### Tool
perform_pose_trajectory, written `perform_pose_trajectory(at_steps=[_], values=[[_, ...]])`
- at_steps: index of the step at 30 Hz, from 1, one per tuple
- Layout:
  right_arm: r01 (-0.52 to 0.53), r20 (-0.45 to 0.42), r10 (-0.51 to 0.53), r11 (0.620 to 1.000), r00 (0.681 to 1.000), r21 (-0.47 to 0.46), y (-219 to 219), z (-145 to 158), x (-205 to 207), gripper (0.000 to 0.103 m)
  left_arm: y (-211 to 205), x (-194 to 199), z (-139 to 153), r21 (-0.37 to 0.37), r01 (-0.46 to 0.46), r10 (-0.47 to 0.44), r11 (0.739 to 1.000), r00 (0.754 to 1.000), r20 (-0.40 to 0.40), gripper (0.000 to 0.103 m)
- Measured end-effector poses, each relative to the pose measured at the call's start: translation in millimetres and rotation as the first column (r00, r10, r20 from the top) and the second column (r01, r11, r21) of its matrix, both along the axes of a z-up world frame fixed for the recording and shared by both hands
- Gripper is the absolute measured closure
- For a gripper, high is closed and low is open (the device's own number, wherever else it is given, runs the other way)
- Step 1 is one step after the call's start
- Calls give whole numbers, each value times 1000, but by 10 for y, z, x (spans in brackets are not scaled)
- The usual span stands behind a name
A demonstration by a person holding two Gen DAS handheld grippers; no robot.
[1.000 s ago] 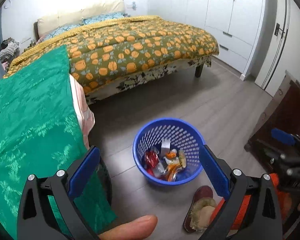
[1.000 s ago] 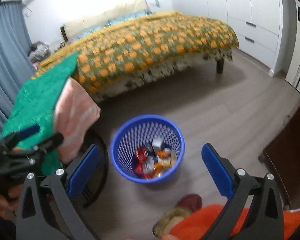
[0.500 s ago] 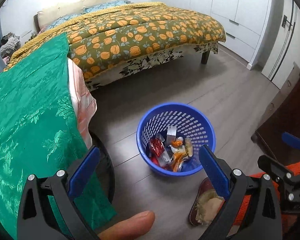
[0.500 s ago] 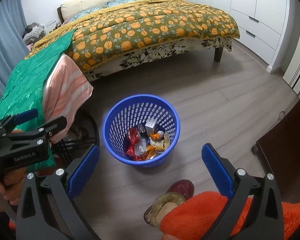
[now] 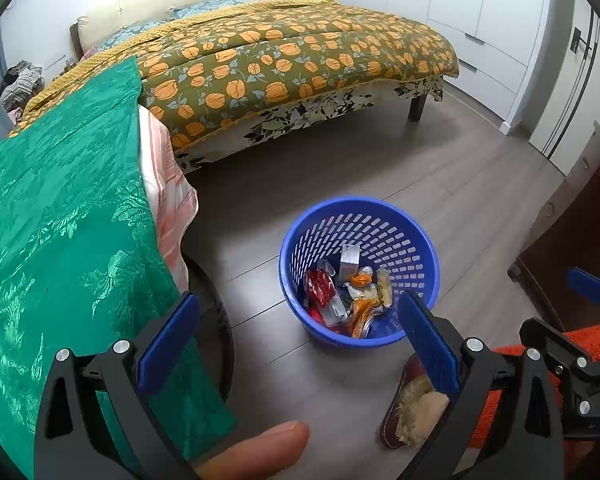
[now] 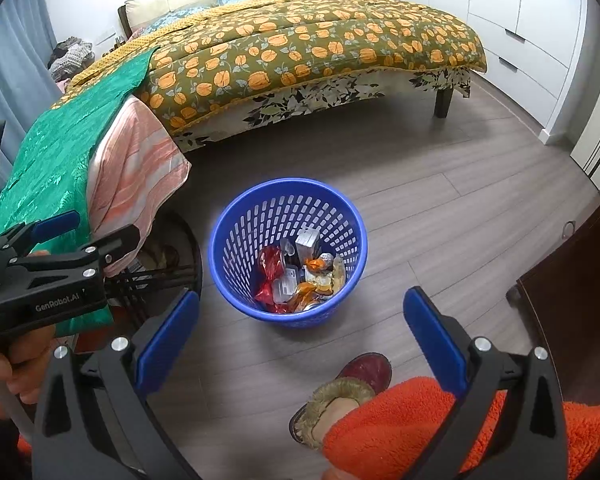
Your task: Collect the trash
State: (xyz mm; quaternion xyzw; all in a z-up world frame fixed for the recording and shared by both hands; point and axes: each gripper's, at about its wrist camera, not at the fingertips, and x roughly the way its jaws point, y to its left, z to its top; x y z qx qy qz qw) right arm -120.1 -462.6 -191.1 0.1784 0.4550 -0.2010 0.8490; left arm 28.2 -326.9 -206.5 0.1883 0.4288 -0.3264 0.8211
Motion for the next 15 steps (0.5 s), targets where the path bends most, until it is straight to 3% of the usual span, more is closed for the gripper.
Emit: perform_pose_trajectory(at_steps=[15], values=[[-3, -4, 3, 1000, 1000, 10, 13, -17, 5, 5, 22, 36, -22, 6, -5, 5, 1000, 1000, 1, 5]])
